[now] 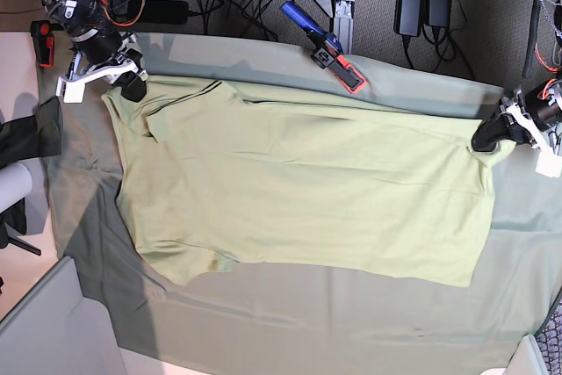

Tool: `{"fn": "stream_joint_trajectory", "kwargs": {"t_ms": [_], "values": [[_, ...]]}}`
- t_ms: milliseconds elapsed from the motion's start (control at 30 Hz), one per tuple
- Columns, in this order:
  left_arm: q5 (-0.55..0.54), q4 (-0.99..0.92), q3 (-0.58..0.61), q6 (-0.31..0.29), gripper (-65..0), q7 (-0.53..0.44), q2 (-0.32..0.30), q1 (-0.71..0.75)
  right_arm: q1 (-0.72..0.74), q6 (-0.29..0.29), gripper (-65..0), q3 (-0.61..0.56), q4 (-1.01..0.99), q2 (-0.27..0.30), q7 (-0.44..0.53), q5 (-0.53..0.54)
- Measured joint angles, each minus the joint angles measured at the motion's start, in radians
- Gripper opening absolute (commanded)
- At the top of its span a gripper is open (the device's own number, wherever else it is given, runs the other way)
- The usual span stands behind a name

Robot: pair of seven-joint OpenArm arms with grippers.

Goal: Fold the T-shirt properly
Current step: 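Drag the held shirt with both grippers to straighten it on the cloth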

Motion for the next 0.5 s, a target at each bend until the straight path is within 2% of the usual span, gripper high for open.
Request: {"fn": "stream_joint_trajectory", "kwargs": {"t_ms": [67,100,133,267,500], "values": [[0.053,0.000,0.000,0.000,-35.3,-0.021,0.000,0.006,0.000,0.000,-36.0,0.000,0.000,0.001,0.011,-0.012],[0.060,0.000,0.000,0.000,-34.9,-0.024,0.000,0.008,0.000,0.000,-29.6,0.000,0.000,0.001,0.015,-0.027],[0.060,0.000,0.000,0.000,-34.9,-0.024,0.000,0.007,0.000,0.000,-25.9,0.000,0.000,0.002,0.014,-0.035],[0.060,0.000,-0.025,0.000,-34.9,-0.024,0.000,0.005,0.000,0.000,-24.5,0.000,0.000,0.002,0.033,-0.079],[0.021,0.042,-0.200,0.002,-34.9,-0.030,-0.003,0.005,0.002,0.000,-24.5,0.000,0.000,0.034,0.037,-0.093]]}}
